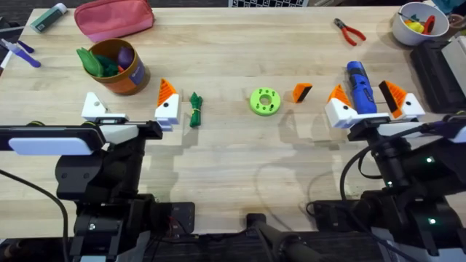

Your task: Pick up the gripper from the table and insert it into the empty holder that is missing its gripper. Then pick up a screw, insert it into the mounting hole, and use the screwdriver to tighten it. Finally, clean up the table by picking up the vegetable and placing it into the bucket.

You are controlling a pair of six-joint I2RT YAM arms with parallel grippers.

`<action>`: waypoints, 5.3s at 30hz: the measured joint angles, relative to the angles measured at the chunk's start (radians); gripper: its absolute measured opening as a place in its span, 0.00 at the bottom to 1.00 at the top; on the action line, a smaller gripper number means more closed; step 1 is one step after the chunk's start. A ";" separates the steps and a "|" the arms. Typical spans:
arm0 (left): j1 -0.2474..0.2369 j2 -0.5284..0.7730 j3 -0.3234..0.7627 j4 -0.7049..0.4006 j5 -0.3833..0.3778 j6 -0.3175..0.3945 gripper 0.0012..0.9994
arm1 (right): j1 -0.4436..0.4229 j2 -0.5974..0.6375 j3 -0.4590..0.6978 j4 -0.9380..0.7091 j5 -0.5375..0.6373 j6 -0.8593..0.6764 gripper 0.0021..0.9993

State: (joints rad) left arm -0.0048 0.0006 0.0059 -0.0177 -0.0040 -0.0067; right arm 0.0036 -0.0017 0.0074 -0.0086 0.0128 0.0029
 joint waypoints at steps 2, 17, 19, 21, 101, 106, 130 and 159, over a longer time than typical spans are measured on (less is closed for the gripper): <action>0.000 0.000 0.000 0.000 0.000 0.000 0.99 | 0.000 0.000 0.000 -0.001 0.000 0.000 0.99; 0.000 0.000 0.024 0.015 0.000 -0.001 0.99 | 0.000 0.000 0.019 0.075 -0.003 0.000 0.99; 0.000 0.001 0.071 -0.063 0.000 -0.001 0.99 | 0.000 0.003 0.051 0.067 -0.003 0.000 0.99; 0.000 0.013 0.144 -0.148 0.000 -0.001 0.99 | 0.000 0.013 0.110 0.050 -0.003 0.000 0.99; -0.183 1.803 1.175 -0.997 0.112 -0.151 0.00 | 0.000 1.193 1.176 -1.081 -0.011 0.005 0.99; -0.183 1.803 1.175 -0.996 0.112 -0.151 0.00 | 0.000 1.193 1.176 -1.081 -0.011 0.005 0.99; -0.183 1.281 1.175 -1.089 0.090 -0.151 0.28 | 0.000 1.193 1.176 -1.081 -0.011 0.005 0.99; -0.182 1.280 1.425 -1.134 -0.022 -0.003 0.99 | 0.000 1.193 1.176 -1.082 -0.011 0.005 0.99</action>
State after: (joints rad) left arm -0.1871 1.2808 1.4307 -1.1517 -0.0261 -0.0100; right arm 0.0036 1.1915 1.1835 -1.0908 0.0021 0.0074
